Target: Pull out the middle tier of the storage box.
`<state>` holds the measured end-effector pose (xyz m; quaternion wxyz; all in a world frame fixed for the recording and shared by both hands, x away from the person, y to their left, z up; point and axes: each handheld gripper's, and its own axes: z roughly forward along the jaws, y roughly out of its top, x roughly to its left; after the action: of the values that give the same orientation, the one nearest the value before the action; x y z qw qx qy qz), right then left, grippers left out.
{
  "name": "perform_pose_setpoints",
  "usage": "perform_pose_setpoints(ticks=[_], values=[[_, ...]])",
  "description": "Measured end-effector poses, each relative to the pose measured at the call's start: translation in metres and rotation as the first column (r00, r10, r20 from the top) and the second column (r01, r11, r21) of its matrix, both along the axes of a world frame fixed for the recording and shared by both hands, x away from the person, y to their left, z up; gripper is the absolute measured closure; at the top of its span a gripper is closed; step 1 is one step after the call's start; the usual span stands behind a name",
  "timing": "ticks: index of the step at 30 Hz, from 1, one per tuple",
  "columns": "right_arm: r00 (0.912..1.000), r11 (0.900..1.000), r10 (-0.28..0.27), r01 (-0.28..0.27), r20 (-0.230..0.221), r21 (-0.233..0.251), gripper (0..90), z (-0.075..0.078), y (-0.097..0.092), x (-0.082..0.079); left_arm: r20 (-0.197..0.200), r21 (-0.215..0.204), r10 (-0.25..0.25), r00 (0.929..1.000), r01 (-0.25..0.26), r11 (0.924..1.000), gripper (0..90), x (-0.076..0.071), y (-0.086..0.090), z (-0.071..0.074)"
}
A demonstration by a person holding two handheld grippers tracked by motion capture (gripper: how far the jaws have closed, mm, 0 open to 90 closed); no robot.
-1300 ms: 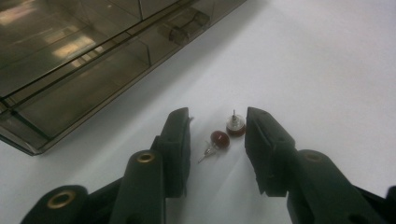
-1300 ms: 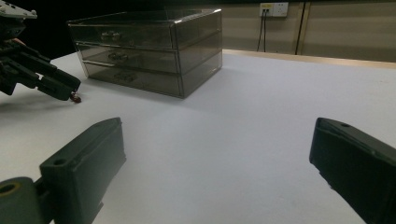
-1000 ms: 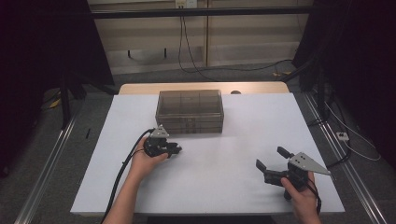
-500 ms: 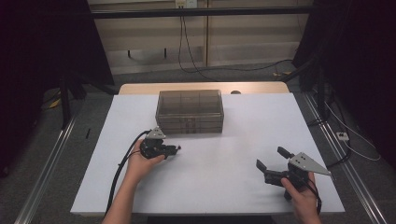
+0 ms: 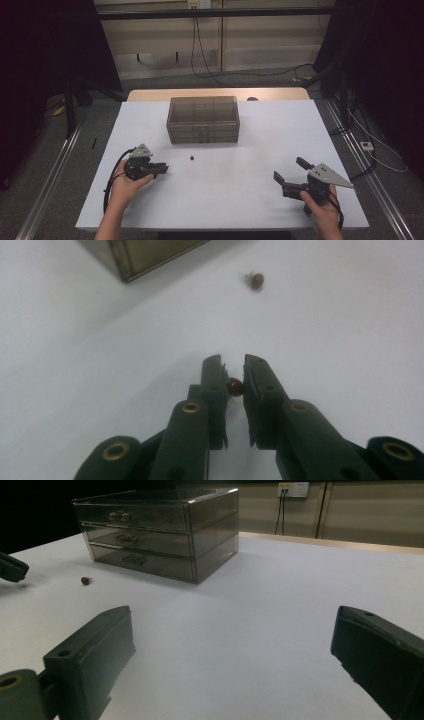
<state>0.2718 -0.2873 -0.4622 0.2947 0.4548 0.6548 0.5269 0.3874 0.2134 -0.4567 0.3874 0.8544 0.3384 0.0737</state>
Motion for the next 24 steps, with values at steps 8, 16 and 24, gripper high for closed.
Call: perform_pose_setpoints(ticks=[8, 16, 24], values=[[1.0000, 1.0000, 0.004, -0.004, -0.001, -0.004, 3.4, 0.000, 0.002, 0.000, 0.001, 0.001, 0.036, 0.9994, -0.036, 0.9994, 80.3, -0.005, 0.017, -0.004], [1.0000, 1.0000, 0.004, -0.004, -0.001, -0.004, 3.4, 0.000, 0.002, 0.000, 0.002, 0.001, 0.052, 0.9986, -0.052, 0.9986, 80.1, -0.009, 0.021, -0.005], [1.0000, 0.9999, 0.009, -0.009, 0.000, -0.009, 3.4, 0.000, 0.003, 0.000, -0.004, -0.001, 0.047, 0.9989, -0.047, 0.9989, 78.3, -0.011, 0.021, -0.009]])
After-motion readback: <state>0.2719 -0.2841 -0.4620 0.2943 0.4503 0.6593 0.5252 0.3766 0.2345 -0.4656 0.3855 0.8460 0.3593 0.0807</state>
